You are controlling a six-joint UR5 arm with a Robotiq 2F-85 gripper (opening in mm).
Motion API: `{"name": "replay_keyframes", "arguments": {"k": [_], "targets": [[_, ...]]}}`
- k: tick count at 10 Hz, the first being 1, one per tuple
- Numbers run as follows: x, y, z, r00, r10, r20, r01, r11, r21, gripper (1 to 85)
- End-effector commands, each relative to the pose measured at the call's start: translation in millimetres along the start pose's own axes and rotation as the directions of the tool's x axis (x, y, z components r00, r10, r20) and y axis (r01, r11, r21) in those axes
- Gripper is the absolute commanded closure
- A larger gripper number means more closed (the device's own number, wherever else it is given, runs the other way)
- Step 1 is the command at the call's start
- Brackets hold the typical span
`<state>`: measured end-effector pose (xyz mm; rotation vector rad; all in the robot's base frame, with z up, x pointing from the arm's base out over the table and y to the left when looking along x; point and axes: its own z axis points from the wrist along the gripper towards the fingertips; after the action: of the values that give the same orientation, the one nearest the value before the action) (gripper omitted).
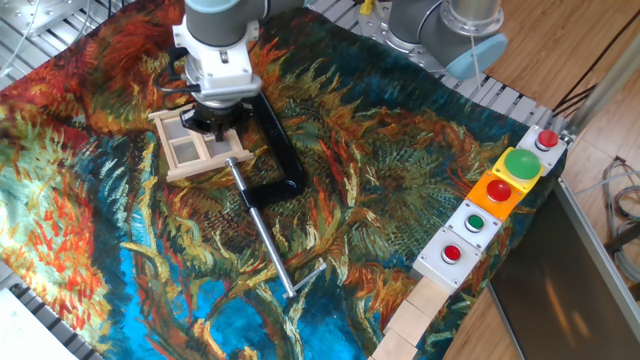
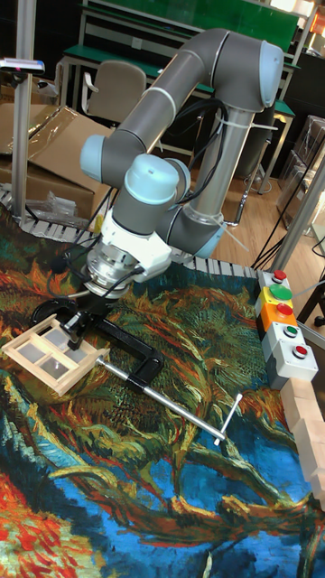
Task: Open a sliding window
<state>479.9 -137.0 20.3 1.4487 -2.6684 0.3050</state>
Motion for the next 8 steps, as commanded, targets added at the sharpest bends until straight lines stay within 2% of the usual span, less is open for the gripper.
{"name": "replay_keyframes", "arguments": {"k": [1,5,8], "targets": [[16.2,-1.6,-0.1,1.000,-0.016,-0.027,0.016,1.000,0.005,36.7],[15.4,-1.9,-2.3,0.999,-0.017,-0.029,0.018,1.000,0.007,36.0],[12.0,-4.0,6.6,1.000,-0.022,-0.016,0.022,1.000,0.011,36.0]]}}
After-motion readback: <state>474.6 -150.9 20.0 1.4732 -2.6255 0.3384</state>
